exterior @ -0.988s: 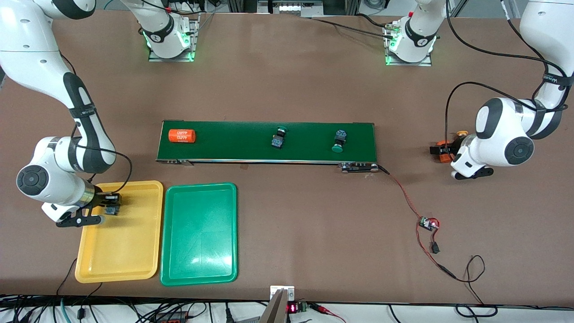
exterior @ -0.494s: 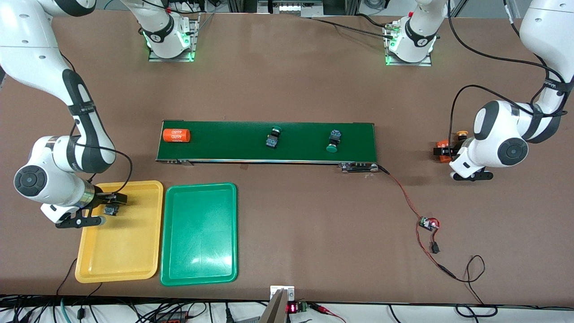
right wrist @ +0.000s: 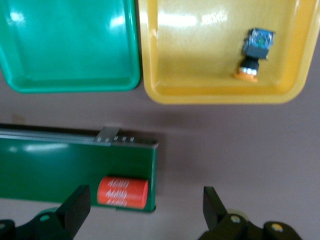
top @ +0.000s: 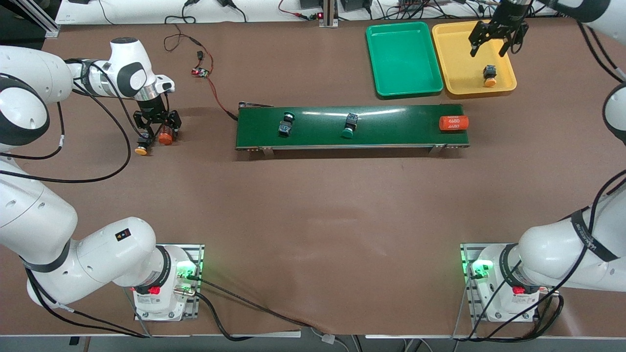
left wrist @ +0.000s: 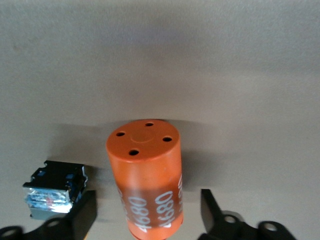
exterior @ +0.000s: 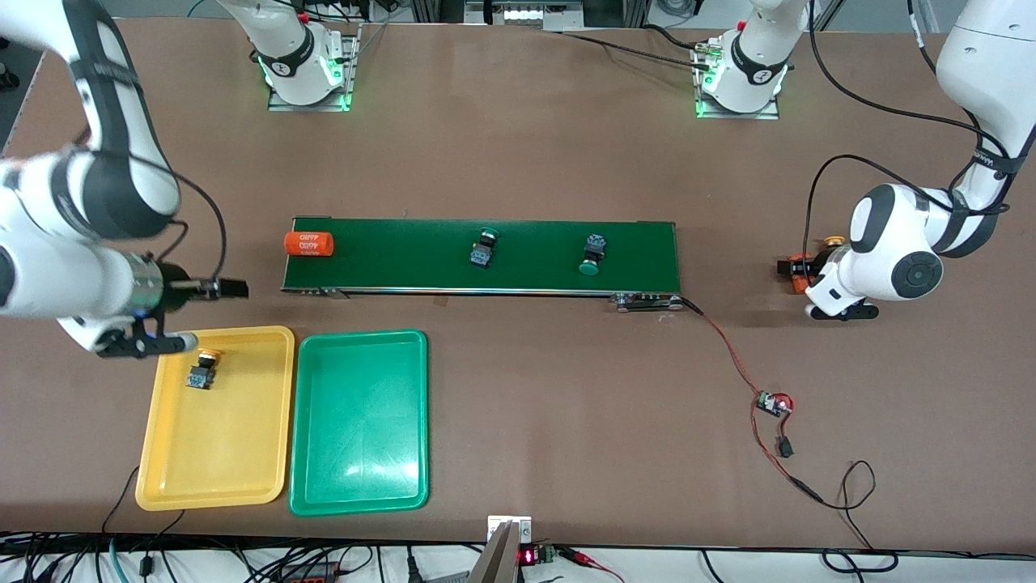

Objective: Sort buttons by color to trays
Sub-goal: 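Grasp the green button with the right gripper while the left gripper places cylinder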

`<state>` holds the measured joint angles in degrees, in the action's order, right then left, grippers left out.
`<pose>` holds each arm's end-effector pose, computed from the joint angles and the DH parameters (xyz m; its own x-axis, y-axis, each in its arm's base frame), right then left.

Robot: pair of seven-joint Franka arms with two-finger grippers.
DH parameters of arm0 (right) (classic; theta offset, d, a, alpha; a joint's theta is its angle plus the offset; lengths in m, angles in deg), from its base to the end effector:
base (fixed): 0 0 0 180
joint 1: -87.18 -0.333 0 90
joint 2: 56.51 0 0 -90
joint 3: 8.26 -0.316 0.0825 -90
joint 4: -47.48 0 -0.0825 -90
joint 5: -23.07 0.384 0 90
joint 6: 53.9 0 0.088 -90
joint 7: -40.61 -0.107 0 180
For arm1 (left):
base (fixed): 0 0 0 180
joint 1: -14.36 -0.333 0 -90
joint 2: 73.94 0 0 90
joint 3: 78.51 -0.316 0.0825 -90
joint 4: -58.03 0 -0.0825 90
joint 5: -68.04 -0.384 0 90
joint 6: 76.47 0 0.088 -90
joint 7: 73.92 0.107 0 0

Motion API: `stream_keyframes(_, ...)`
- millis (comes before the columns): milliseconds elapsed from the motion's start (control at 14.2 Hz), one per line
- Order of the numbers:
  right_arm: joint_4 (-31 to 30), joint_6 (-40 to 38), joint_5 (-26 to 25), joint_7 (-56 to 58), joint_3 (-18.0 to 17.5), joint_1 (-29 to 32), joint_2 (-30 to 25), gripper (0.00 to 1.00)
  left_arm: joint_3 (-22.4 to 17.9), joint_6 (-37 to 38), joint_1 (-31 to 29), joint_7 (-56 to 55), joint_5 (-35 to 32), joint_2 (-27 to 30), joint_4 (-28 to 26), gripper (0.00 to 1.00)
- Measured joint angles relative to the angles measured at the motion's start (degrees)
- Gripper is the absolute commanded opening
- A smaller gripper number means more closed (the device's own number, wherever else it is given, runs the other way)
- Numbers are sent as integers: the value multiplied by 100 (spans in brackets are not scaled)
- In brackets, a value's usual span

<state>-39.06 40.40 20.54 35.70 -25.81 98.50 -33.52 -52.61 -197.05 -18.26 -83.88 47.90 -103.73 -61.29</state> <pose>0.6432 0.0399 0.4245 0.9678 0.0298 -0.2500 0.0166 -0.9984 -0.0549 0.5287 0.0708 0.1684 0.9133 0.0557 -0.4035 0.0378 -0.9979 -0.0520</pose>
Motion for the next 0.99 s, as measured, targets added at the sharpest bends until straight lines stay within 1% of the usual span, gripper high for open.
stream_keyframes(71,-176,-61,44,-125,-42,-19,-256,100,2,20,-3,0,0,3,-2,0)
stream_keyframes(212,-629,-66,61,-338,-193,-96,-720,100,34,74,-4,2,0,54,18,0)
stream_keyframes(353,-1189,-54,61,-431,-293,-187,-1244,100,176,93,-2,137,0,218,69,0)
stream_keyframes(423,-1492,-36,86,-432,-309,-232,-1535,100,314,99,3,445,-1,330,98,0)
stream_keyframes(565,-2093,139,439,-451,-317,-360,-2091,100,623,107,79,1429,0,551,168,0)
stream_keyframes(635,-2464,378,683,-506,-320,-426,-2371,100,793,109,185,1795,1,650,218,0)
stream_keyframes(776,-3280,1062,895,-709,-326,-632,-2833,100,1226,116,469,2022,9,827,272,0)
stream_keyframes(917,-3889,1703,920,-1241,-336,-968,-3011,100,1621,121,823,2049,11,975,278,0)
stream_keyframes(988,-4091,2006,923,-1521,-342,-1156,-3003,100,1738,122,1023,2055,11,1015,277,0)
